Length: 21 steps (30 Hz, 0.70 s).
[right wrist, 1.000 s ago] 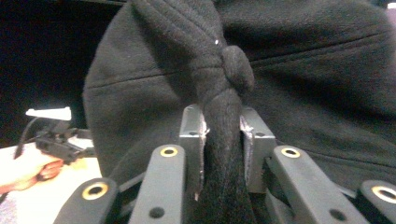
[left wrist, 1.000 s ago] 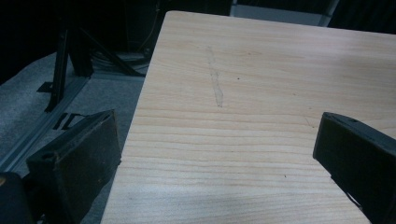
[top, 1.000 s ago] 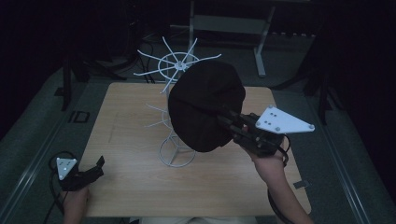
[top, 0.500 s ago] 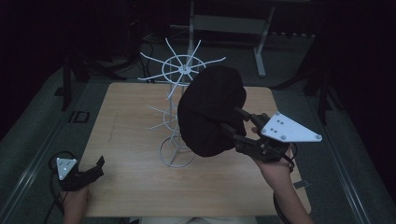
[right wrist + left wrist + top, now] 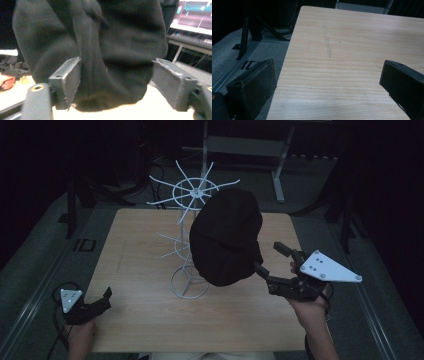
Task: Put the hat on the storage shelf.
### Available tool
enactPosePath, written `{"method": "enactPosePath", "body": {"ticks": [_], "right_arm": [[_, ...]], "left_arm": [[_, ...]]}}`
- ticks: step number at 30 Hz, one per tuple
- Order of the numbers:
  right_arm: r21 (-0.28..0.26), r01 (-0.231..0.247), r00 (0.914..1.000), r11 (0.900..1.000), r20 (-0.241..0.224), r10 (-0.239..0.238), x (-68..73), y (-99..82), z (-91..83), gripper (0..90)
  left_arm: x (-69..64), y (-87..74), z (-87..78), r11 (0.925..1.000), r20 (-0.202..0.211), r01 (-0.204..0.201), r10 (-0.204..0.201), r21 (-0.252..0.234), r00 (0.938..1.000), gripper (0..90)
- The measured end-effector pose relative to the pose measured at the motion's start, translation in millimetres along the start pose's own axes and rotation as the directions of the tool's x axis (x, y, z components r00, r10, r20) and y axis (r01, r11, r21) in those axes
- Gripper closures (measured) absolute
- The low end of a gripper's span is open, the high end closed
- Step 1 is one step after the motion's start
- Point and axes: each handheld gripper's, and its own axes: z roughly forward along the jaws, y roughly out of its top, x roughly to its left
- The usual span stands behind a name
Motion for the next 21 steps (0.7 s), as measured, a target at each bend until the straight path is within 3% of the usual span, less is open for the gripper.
{"method": "enactPosePath", "body": {"ticks": [6, 9, 15, 21], "right_arm": [[0.060, -0.020, 0.9995, 0.9980, 0.024, 0.019, -16.7, -31.3, -6.9, 13.5], [0.095, -0.009, 0.9983, 0.9955, 0.058, 0.004, -22.7, -48.1, -9.2, 13.3], [0.153, -0.055, 0.9918, 0.9867, 0.122, 0.037, -40.4, -91.6, -6.6, 13.4], [0.199, -0.055, 0.9868, 0.9785, 0.160, 0.023, -55.9, -130.0, -1.0, 13.6]], "left_arm": [[-0.1, 0.0, 0.1, 1.0000, 0.000, 0.000, 0.000, -0.001, 1.0000, 1.4], [-0.3, 0.0, -0.1, 1.0000, -0.002, 0.000, 0.000, -0.001, 1.0000, 1.4], [-0.3, 0.0, -0.2, 1.0000, -0.002, -0.001, 0.001, 0.002, 1.0000, 1.5], [-0.1, -0.1, -0.3, 1.0000, -0.001, 0.001, -0.001, 0.000, 1.0000, 1.5]]}}
